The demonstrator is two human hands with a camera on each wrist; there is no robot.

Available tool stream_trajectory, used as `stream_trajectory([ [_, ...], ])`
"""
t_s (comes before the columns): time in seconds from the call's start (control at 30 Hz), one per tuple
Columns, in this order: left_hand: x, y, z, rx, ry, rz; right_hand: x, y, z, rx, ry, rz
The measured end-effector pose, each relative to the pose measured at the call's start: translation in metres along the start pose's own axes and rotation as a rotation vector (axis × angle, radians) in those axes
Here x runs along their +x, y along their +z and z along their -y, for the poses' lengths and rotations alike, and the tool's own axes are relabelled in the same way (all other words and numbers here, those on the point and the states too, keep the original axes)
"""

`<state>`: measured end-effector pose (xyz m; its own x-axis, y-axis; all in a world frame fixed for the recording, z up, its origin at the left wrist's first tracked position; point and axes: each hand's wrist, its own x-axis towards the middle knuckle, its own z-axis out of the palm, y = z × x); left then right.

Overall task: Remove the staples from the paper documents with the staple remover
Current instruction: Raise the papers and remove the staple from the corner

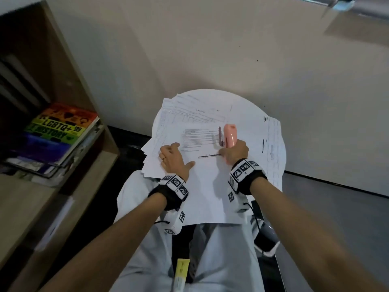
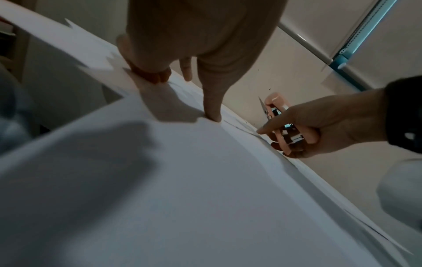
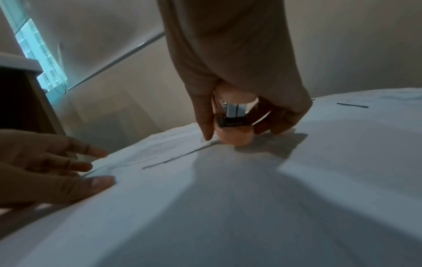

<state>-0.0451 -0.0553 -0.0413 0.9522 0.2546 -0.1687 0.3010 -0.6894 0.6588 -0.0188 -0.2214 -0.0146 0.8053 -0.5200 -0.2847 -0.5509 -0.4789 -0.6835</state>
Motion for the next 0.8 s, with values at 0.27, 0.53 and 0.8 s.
stream_trajectory([
  [0.27, 0.009, -0.012, -0.016, -0.011, -0.191, 0.08, 0.004, -0.002, -0.004, -0.036, 0.078, -0.056],
  [0.53, 0.016, -0.012, -0.006, -0.017, -0.162, 0.078, 0.007, 0.001, -0.009, 0.023, 0.039, -0.098],
  [0.8, 0.015, -0.006, -0.007, -0.047, -0.104, 0.018, 0.009, -0.013, -0.025, 0.109, -0.031, -0.217],
])
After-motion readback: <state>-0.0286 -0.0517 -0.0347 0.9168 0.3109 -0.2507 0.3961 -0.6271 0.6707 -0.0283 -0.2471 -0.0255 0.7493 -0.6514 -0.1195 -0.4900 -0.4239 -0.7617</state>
